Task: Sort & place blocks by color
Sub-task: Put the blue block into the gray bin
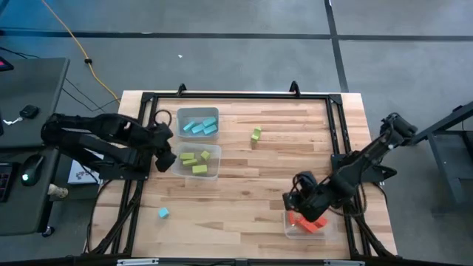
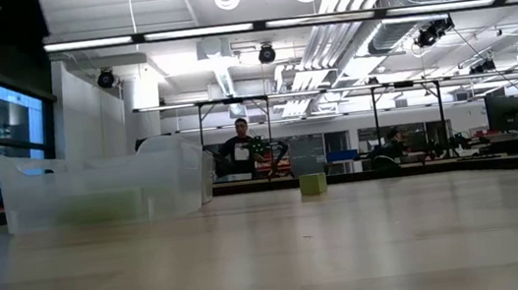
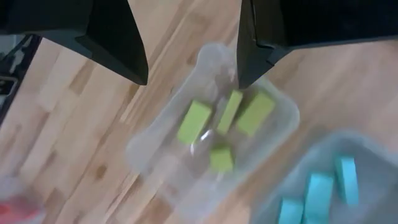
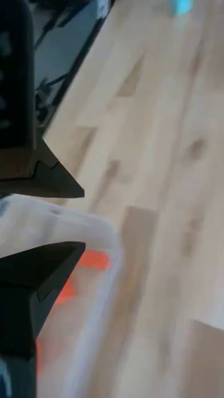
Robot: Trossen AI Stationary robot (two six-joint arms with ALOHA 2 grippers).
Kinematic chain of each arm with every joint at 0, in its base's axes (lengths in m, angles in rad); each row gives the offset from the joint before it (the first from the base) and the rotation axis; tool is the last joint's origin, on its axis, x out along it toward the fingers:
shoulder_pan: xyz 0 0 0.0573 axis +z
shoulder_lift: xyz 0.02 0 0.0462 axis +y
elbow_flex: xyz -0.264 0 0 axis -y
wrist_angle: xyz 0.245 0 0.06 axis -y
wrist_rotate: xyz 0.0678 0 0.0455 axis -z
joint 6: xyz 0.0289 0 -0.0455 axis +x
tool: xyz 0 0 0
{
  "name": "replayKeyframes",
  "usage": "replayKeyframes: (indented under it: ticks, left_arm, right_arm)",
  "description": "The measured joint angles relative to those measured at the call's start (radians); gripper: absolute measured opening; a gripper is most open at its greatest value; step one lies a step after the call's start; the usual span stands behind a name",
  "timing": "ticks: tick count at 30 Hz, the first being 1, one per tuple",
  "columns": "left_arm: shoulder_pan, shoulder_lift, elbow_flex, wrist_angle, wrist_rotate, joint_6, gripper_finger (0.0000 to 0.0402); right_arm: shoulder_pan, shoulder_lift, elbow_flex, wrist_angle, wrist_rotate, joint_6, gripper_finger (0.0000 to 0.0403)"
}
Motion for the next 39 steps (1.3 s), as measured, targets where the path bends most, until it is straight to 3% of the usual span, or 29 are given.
replayKeyframes:
  ticks: [6,13,29,39]
  left_arm:
    - [-0.102,0.0,-0.082,0.002,0.03,-0.138,0.0185]
    - [-0.22,0.0,-0.163,0.004,0.03,-0.351,0.0185]
    - [-0.526,0.045,-0.313,0.128,0.05,-0.73,0.0185]
    - [-0.658,0.209,-0.313,0.171,0.097,-0.811,0.0185]
  right_arm:
    - [-0.041,-0.095,0.0,-0.121,0.148,-0.08,0.0114]
    - [-0.158,-0.171,0.0,-0.234,0.203,-0.212,0.0114]
    - [-0.454,-0.182,0.0,-0.172,0.103,-0.668,0.0114]
    - [-0.544,-0.182,0.0,-0.135,0.093,-0.75,0.0114]
